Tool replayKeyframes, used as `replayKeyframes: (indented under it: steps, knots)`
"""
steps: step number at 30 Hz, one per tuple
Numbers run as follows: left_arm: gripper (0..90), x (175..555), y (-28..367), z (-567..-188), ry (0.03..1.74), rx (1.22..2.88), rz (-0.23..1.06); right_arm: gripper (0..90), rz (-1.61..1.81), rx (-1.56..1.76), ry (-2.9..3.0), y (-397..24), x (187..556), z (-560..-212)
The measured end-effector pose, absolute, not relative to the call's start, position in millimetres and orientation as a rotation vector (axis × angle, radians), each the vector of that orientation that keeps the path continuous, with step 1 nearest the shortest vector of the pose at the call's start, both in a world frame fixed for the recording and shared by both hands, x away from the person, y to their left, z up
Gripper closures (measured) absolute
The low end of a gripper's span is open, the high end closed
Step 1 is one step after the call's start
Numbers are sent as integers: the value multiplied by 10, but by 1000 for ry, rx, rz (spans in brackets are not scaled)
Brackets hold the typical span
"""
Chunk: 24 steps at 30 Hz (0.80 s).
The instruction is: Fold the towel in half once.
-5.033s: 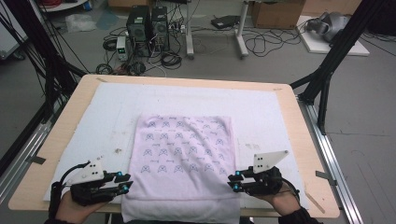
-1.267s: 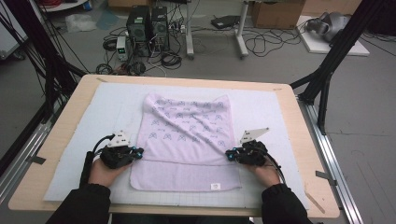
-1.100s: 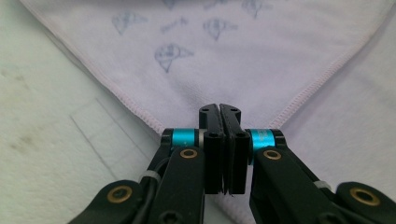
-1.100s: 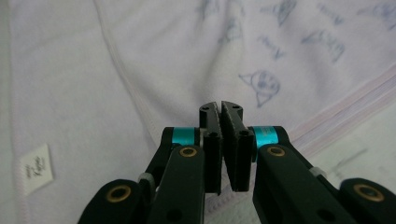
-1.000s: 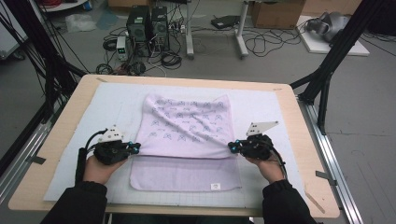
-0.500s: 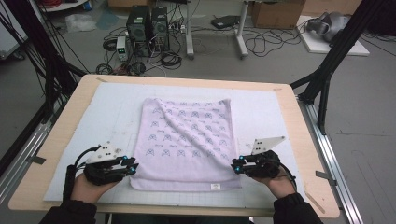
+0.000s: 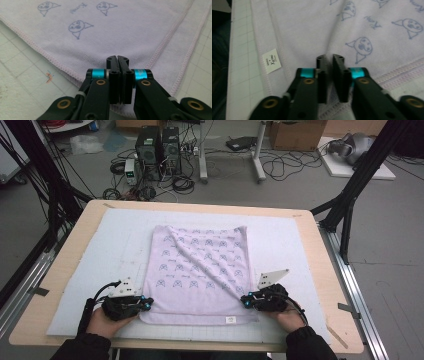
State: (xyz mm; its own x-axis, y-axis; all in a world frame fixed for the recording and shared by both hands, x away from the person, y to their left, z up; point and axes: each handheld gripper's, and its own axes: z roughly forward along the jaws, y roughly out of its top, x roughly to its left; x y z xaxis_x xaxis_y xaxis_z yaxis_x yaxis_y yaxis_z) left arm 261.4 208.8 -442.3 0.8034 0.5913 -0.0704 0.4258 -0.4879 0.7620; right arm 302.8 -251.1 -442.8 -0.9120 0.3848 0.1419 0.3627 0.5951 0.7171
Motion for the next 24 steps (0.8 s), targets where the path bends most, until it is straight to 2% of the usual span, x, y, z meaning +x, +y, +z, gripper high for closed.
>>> replayKeyframes:
  steps: [13,15,16,17,24]
  knots:
    - [882,2329,2217,-4057,695,2078,273,864,1327,582,2717,-2583,2852,-4024]
    - [876,2270,2213,-4117,678,2089,246,832,1301,564,2738,-2598,2788,-4062]
    - [839,2262,2198,-4171,692,2104,241,768,1304,591,2749,-2608,2781,-4107]
    - [769,2274,2195,-4212,698,2117,236,757,1299,609,2753,-2609,2784,-4171]
    - [753,2336,2161,-4411,737,2177,204,714,1258,601,2806,-2545,2785,-4368]
